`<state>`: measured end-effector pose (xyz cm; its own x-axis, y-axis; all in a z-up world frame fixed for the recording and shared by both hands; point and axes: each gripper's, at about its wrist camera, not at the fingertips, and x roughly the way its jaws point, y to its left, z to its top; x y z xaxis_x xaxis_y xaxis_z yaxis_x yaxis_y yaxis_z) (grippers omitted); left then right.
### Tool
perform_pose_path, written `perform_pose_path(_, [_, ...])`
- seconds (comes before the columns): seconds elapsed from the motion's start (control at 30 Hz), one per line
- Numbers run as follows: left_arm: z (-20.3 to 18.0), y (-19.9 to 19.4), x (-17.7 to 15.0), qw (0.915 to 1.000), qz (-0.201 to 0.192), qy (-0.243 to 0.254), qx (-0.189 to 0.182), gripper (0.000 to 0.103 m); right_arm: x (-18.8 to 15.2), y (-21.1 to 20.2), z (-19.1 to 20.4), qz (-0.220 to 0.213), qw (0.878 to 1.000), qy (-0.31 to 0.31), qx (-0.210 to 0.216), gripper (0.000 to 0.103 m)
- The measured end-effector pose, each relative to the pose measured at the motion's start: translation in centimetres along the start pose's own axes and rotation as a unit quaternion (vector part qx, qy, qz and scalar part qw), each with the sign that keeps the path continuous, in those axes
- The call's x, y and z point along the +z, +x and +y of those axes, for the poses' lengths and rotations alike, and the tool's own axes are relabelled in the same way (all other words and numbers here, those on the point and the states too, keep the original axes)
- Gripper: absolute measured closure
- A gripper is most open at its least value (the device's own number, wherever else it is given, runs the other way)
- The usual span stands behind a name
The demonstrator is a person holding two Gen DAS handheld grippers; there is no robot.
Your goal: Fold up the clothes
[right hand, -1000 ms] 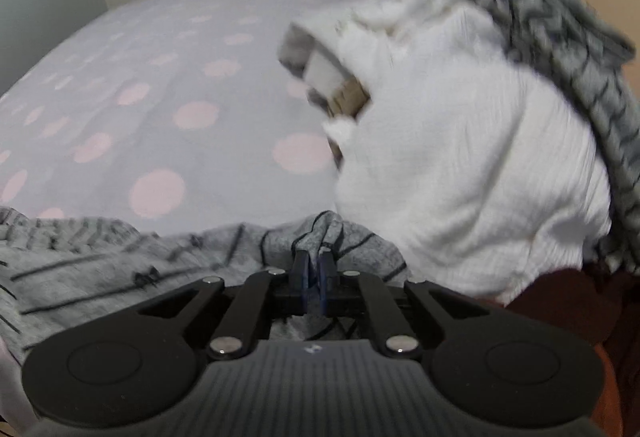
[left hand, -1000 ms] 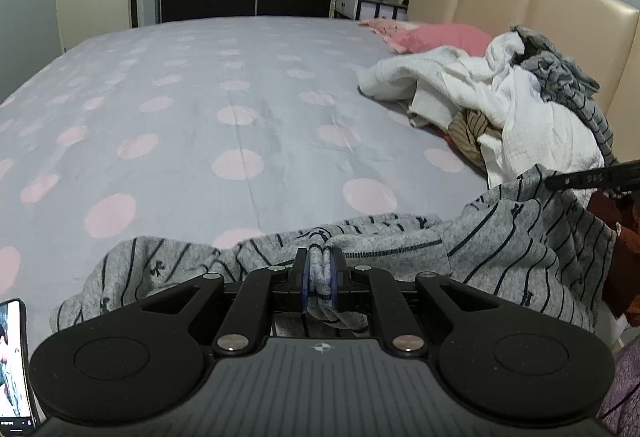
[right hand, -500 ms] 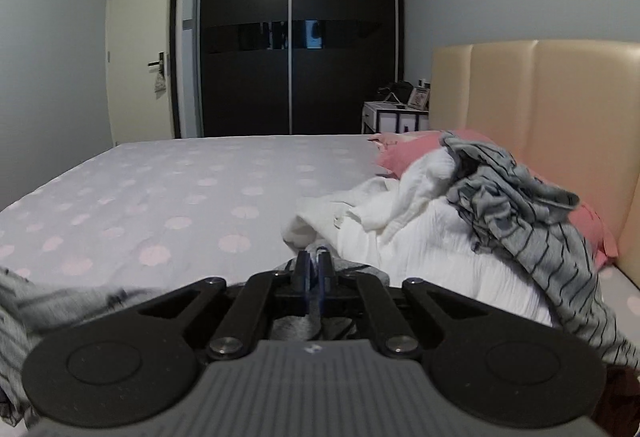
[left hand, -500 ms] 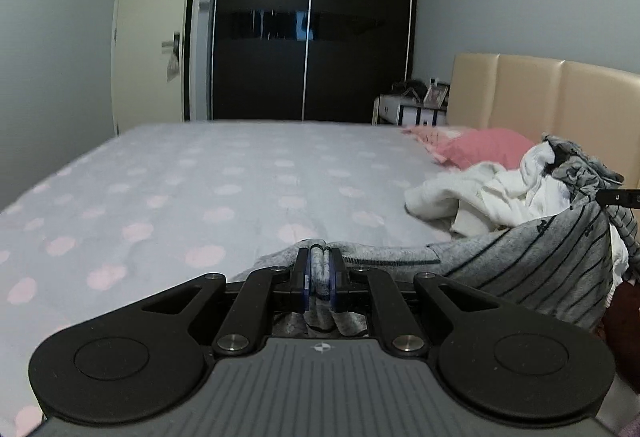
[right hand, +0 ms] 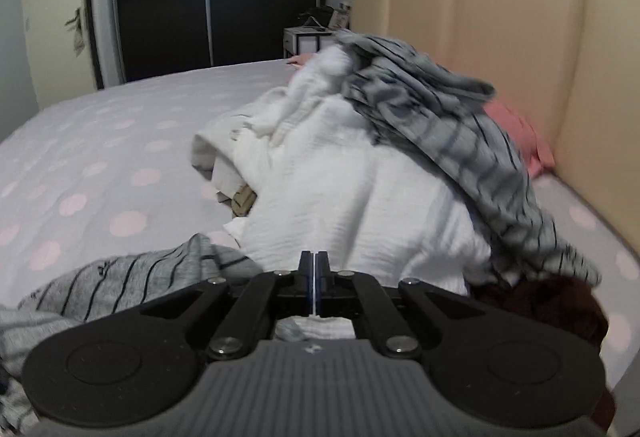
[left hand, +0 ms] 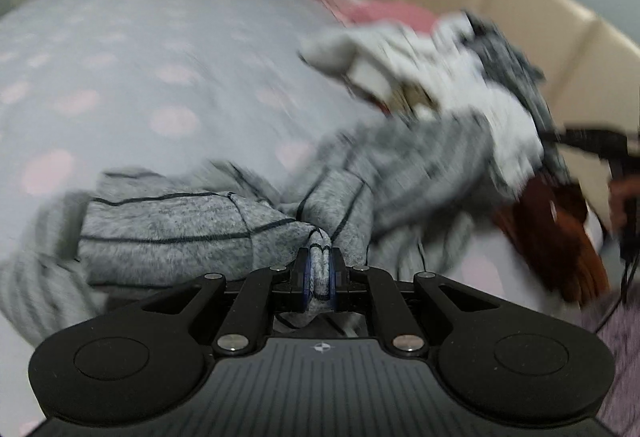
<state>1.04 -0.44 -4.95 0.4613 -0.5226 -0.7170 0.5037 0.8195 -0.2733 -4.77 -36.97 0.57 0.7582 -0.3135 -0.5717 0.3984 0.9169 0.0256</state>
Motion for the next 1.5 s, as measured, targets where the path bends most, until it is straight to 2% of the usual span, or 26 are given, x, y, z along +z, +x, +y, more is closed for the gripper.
perform_pose_path(0.13, [-0.9, 1.2, -0.7, 0.9993, 0.03, 0.02, 0.007, 0.096, -0.9, 0.6, 1.1, 0.022, 0.999, -0.02, 0.038, 0.097])
perform_pose_path(0.3, [-0.7, 0.6, -0.3, 0.9994, 0.024, 0.02, 0.013, 0.094, -1.6, 1.9, 4.3, 0.038, 0.993, -0.073, 0.084, 0.096])
perform_pose_path(0.33, [-0.7, 0.3, -0.1, 0.9995, 0.021, 0.02, 0.014, 0.092, -1.7, 2.1, 4.8, 0.041, 0.992, -0.079, 0.092, 0.091])
perform_pose_path(0.37, [-0.6, 0.1, 0.0, 0.9996, 0.018, 0.019, 0.015, 0.089, -1.7, 2.3, 5.3, 0.042, 0.99, -0.085, 0.101, 0.079])
perform_pose_path(0.4, [-0.4, -0.1, 0.2, 0.9997, 0.012, 0.015, 0.016, 0.087, -1.6, 2.5, 5.9, 0.042, 0.989, -0.088, 0.11, 0.072])
perform_pose_path(0.47, [-0.1, -0.7, 0.5, 0.9999, 0.002, 0.006, 0.016, 0.083, -1.3, 2.3, 7.3, 0.038, 0.986, -0.098, 0.128, 0.068])
perform_pose_path(0.57, [0.6, -1.5, 0.9, 0.9997, -0.013, -0.006, 0.018, 0.079, -0.9, 2.1, 9.9, 0.032, 0.978, -0.123, 0.166, 0.068])
perform_pose_path(0.7, [2.0, -2.3, 1.5, 0.9982, -0.037, -0.032, 0.035, 0.072, -0.7, 2.3, 13.9, 0.039, 0.96, -0.156, 0.229, 0.067])
perform_pose_path(0.77, [3.1, -2.6, 1.6, 0.9958, -0.051, -0.049, 0.06, 0.055, -0.8, 2.6, 16.1, 0.05, 0.949, -0.173, 0.26, 0.062])
perform_pose_path(0.83, [4.2, -2.9, 1.6, 0.9927, -0.057, -0.064, 0.085, 0.055, -1.1, 3.0, 18.4, 0.061, 0.937, -0.194, 0.284, 0.06])
perform_pose_path(0.97, [6.9, -2.0, 1.1, 0.9856, -0.041, -0.109, 0.123, 0.053, -1.7, 3.8, 22.8, 0.086, 0.915, -0.232, 0.318, 0.058])
perform_pose_path(1.07, [8.7, -1.3, 0.5, 0.981, -0.031, -0.143, 0.127, 0.053, -2.2, 4.4, 25.6, 0.102, 0.902, -0.255, 0.333, 0.057])
perform_pose_path(1.27, [10.7, 0.5, 0.4, 0.9767, -0.022, -0.178, 0.118, 0.053, -2.5, 6.1, 30.2, 0.127, 0.887, -0.279, 0.345, 0.055])
perform_pose_path(1.43, [11.7, 1.4, -0.1, 0.9796, -0.001, -0.171, 0.106, 0.072, -3.0, 8.0, 33.4, 0.153, 0.874, -0.3, 0.35, 0.048])
perform_pose_path(1.5, [11.9, 1.9, -0.3, 0.9807, 0.007, -0.167, 0.102, 0.076, -3.3, 9.0, 34.5, 0.165, 0.87, -0.307, 0.349, 0.047])
